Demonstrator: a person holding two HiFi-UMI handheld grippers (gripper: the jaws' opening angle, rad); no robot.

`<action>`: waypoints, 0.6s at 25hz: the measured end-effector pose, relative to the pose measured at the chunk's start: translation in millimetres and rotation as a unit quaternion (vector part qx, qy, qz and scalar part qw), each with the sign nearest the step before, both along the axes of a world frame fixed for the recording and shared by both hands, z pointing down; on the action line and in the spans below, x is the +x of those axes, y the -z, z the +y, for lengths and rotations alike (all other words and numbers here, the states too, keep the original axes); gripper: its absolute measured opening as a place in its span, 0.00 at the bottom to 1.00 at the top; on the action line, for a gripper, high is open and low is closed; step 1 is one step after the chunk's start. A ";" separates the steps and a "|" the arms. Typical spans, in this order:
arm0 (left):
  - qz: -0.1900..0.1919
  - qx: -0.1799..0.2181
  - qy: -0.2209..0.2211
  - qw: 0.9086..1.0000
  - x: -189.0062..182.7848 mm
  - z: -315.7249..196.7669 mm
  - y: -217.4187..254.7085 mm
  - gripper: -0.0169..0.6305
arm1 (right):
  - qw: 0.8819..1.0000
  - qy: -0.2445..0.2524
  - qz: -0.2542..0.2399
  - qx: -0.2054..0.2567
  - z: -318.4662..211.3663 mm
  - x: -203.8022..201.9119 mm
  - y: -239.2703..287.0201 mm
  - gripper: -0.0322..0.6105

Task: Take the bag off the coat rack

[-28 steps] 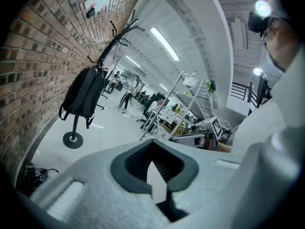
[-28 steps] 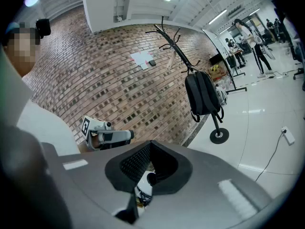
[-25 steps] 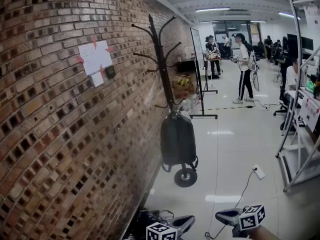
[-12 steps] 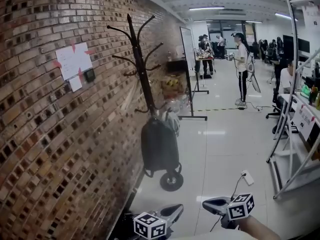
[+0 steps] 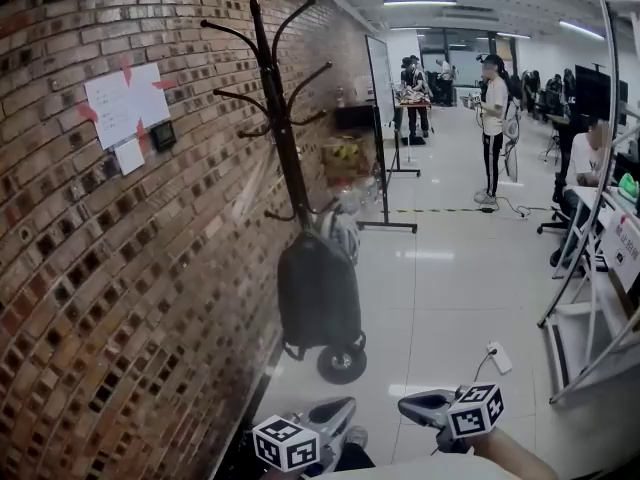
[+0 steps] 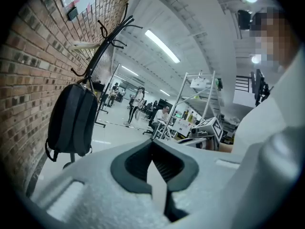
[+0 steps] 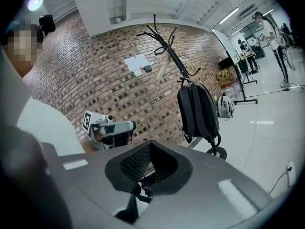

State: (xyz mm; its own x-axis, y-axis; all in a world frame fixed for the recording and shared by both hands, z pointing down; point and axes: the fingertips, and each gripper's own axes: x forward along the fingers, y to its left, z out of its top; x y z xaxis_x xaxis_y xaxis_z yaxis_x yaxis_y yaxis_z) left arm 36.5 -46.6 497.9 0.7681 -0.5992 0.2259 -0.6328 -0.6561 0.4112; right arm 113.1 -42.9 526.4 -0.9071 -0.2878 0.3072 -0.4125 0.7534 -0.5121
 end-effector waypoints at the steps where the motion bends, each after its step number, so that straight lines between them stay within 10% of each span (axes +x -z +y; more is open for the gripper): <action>1: 0.001 0.003 -0.010 1.000 -0.9 -13.9 -2.1 0.03 | 1.000 -0.004 0.001 -0.001 -14.2 -3.9 -2.4 0.05; 15: 0.004 0.026 -0.030 0.999 -117.6 -261.4 1.5 0.16 | 0.999 -0.044 0.007 0.001 -266.9 -107.4 6.4 0.05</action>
State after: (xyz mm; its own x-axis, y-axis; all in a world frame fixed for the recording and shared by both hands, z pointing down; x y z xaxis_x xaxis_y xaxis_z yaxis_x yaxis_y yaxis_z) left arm -81.0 -308.1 496.4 0.8044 -0.5628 0.1901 -0.5889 -0.7133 0.3800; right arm 5.7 -309.8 520.0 -0.8736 -0.3673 0.3193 -0.4847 0.7151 -0.5036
